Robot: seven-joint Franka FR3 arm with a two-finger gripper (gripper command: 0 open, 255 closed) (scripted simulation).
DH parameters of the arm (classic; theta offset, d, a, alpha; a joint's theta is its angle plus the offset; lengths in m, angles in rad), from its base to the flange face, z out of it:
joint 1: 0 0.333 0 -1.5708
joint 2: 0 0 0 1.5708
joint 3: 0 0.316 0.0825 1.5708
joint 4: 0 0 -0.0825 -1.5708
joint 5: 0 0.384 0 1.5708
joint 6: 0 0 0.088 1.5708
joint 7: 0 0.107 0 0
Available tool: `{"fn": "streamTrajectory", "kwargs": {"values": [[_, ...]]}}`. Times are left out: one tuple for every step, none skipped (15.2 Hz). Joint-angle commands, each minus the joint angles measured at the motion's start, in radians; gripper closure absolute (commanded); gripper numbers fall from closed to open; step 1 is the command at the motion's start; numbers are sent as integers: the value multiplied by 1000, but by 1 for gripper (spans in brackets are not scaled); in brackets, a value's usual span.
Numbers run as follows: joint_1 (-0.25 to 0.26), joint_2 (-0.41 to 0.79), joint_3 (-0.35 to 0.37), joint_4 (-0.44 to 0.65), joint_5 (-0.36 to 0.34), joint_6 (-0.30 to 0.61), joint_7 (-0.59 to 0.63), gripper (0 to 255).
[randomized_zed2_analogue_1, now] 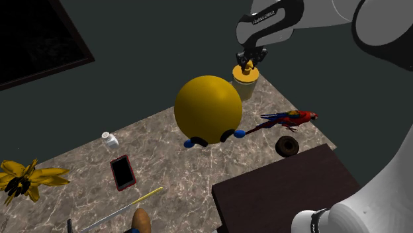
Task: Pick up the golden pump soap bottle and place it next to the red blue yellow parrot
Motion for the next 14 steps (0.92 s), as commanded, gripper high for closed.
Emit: {"fn": "streamTrajectory", "kwargs": {"values": [[3, 16, -3, -6, -5, 23, 4, 255], [4, 25, -4, -6, -7, 32, 5, 255], [5, 34, -6, -7, -9, 42, 7, 255], [5, 39, -7, -7, -10, 47, 8, 255], [5, 39, -7, -7, -10, 47, 8, 255], [5, 39, -7, -7, -10, 47, 8, 255], [5, 39, -7, -7, -10, 47, 8, 255], [5, 39, -7, -7, -10, 47, 8, 255], [5, 39, -7, -7, -10, 47, 8, 255], [5, 39, -7, -7, -10, 47, 8, 255], [5, 39, -7, -7, -10, 47, 8, 255], [5, 38, -7, -7, -10, 47, 8, 0], [5, 38, -7, -8, -10, 47, 8, 0], [5, 38, -7, -8, -10, 47, 8, 0]]}}
